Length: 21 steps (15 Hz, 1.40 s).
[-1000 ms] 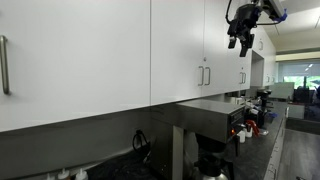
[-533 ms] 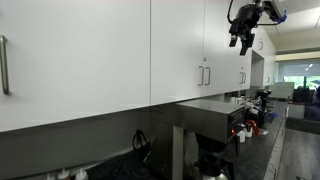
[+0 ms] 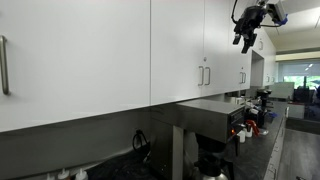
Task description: Open the cabinet, retrieve the sugar, and then close the cabinet door
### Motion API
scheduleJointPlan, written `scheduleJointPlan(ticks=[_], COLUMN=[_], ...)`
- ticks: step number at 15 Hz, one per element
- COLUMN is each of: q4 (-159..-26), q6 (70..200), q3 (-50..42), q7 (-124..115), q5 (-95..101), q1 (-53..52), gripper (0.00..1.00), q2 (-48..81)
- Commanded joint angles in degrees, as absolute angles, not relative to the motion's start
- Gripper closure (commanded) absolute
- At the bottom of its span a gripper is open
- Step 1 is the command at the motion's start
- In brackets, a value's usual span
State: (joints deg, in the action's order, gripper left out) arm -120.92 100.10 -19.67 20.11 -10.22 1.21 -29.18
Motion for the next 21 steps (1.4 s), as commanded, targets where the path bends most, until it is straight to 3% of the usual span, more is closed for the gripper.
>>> scheduleJointPlan(ticks=[1,21], q4=[-117.2,-120.6], q6=[97.6,100.1], q3=[-21.9,-26.2], q7=[26.3,33.6], q5=[-12.5,-14.0], q1=[2.3,3.7], gripper=[0.00,0.00], q2=[-26.0,-25.2])
